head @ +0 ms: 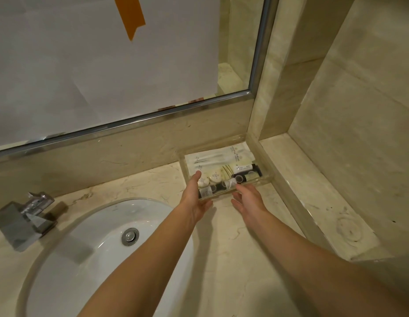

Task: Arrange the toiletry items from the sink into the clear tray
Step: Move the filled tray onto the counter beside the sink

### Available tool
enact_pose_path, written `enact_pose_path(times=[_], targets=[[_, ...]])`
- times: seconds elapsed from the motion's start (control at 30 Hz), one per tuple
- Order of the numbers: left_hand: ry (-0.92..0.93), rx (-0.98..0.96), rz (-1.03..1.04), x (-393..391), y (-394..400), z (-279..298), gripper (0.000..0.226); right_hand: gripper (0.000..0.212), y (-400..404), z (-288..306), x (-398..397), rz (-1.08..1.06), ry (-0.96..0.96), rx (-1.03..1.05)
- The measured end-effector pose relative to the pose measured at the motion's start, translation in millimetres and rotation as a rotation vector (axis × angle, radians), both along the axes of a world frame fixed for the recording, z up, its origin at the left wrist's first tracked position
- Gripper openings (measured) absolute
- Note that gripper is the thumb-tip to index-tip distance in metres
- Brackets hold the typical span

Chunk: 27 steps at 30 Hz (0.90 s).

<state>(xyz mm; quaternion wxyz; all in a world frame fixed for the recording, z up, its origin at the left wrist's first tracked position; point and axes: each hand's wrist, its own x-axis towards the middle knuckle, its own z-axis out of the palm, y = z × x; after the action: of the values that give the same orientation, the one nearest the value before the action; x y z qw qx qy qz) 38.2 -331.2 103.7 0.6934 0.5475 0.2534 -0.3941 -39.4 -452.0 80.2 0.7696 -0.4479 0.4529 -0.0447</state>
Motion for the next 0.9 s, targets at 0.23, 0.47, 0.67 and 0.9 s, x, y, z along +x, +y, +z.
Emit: enact_pose_path(times=[0.23,0.47,0.67,0.9], targets=[[0.001,0.022,-0.051,6,2,12,0.069,0.054,-5,4,12,0.082,0.074,-0.039],[-0.016,0.019,-0.109,0,13,17,0.060,0.062,-6,13,12,0.150,0.110,-0.045],[-0.013,0.005,-0.073,-4,18,19,0.070,0.080,-1,13,-3,0.283,0.130,-0.065],[-0.011,0.026,-0.079,-13,36,22,0.072,0.041,24,9,-18,0.364,0.147,-0.193]])
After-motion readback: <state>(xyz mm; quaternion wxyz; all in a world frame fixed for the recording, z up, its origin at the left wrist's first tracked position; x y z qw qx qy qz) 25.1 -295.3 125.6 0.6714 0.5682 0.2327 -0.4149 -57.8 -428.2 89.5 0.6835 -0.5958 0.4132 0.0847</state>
